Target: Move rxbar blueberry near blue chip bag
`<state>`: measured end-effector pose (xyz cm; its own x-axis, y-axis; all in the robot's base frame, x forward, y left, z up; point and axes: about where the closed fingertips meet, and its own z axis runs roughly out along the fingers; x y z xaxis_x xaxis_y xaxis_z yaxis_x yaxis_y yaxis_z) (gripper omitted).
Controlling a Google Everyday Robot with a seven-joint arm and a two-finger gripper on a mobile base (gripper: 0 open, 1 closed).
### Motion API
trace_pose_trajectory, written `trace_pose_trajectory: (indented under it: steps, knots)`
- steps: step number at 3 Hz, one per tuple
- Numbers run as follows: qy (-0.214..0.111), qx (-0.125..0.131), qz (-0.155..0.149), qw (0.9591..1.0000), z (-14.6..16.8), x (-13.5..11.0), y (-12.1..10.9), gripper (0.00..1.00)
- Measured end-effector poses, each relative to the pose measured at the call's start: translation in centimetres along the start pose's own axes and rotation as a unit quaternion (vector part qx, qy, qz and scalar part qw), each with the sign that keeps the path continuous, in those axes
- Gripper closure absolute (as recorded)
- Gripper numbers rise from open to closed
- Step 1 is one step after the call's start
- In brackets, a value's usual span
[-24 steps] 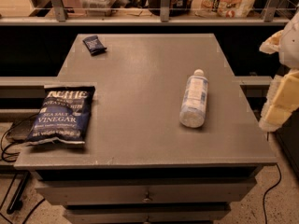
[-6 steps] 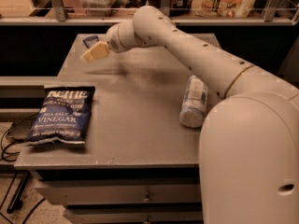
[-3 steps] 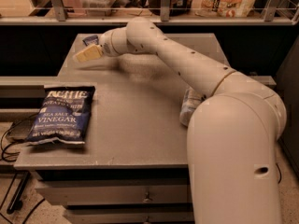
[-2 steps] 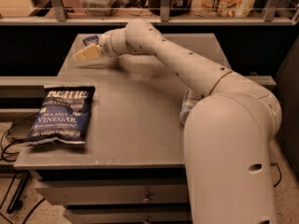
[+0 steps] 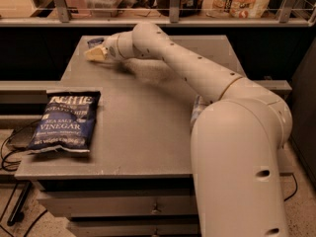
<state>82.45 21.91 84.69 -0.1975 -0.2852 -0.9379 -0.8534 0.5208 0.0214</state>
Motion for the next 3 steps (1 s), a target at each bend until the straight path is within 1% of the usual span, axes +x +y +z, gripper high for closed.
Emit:
trace_pose_trajectory:
  steps: [2,3]
  knots:
    - [0.001,0.001,0.007,1.0000,0.21,0.44,-0.11,0.87]
    - [-0.004,0.001,-0.001,1.0000,-0.31,-0.31,0.11,1.00]
